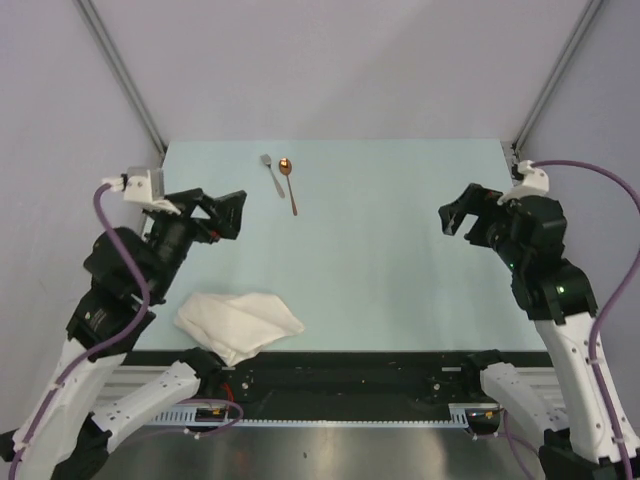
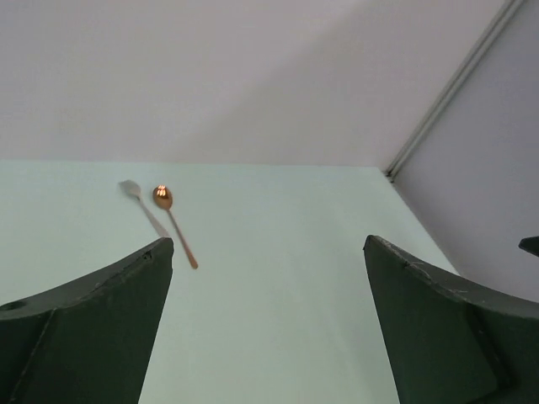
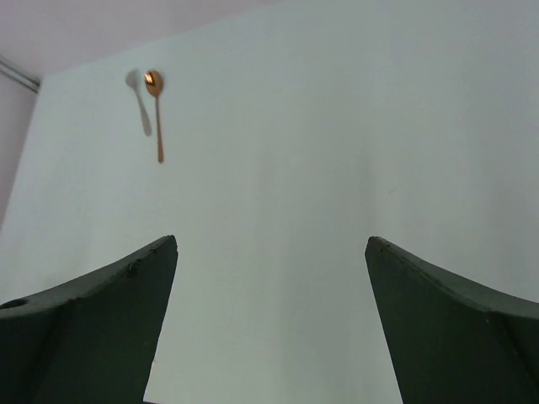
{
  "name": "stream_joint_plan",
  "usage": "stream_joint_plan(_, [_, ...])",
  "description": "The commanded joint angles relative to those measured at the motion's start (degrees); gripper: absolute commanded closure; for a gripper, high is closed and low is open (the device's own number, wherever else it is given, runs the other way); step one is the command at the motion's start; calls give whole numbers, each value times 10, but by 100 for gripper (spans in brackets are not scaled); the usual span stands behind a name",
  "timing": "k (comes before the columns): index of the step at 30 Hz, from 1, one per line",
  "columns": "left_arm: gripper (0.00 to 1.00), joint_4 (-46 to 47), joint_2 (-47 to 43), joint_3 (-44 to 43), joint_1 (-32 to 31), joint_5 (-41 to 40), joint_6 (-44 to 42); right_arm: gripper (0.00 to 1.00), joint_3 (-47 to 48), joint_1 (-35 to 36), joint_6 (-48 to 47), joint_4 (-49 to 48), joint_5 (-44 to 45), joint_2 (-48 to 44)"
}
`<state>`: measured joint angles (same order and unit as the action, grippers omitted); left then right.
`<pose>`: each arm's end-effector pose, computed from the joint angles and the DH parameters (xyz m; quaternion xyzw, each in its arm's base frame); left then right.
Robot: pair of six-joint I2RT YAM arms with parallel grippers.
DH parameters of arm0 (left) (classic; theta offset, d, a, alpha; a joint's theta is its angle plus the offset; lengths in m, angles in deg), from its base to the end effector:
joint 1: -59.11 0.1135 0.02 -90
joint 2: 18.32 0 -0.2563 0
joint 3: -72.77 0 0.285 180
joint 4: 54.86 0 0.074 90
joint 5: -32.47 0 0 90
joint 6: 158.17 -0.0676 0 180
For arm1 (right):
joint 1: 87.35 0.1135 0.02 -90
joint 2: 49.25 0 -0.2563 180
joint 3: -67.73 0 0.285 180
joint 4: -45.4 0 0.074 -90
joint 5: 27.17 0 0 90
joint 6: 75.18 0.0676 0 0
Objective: Fold the napkin into a case and place the utensils inside
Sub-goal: Pick up the crumpled napkin from the corner of the board.
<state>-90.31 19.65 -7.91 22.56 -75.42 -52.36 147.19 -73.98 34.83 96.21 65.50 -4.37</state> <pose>0.1446 -0.0813 0.4820 0.0027 0.6632 -0.2348 0.7106 0.2040 0.0452 0.4165 0.0603 0.7975 0.1545 0.5801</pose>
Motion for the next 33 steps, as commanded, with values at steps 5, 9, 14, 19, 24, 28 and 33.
stream_joint_plan(5, [0, -202, 167, -37, 3, -84, 43, 0, -44, 0, 35, 8, -57, 52])
stream_joint_plan(9, [0, -220, 214, 19, 3, -101, 86, 0, -106, 49, 58, -58, -114, 91])
stream_joint_plan(14, [0, -198, 233, 136, 3, -94, 190, 0, -181, 163, 125, -201, -126, 181])
stream_joint_plan(19, [0, -222, 167, 171, 3, -144, 261, 1, -150, 318, 196, -376, -160, 395])
stream_joint_plan(24, [1, -227, 71, 177, 3, -169, 251, 0, -77, 411, 221, -431, -161, 576])
stream_joint_plan(28, [0, -226, 38, 179, 3, -175, 241, 0, -22, 465, 212, -431, -169, 654])
stream_joint_plan(33, [0, -215, 33, 170, 3, -165, 232, 21, 7, 480, 216, -447, -203, 698])
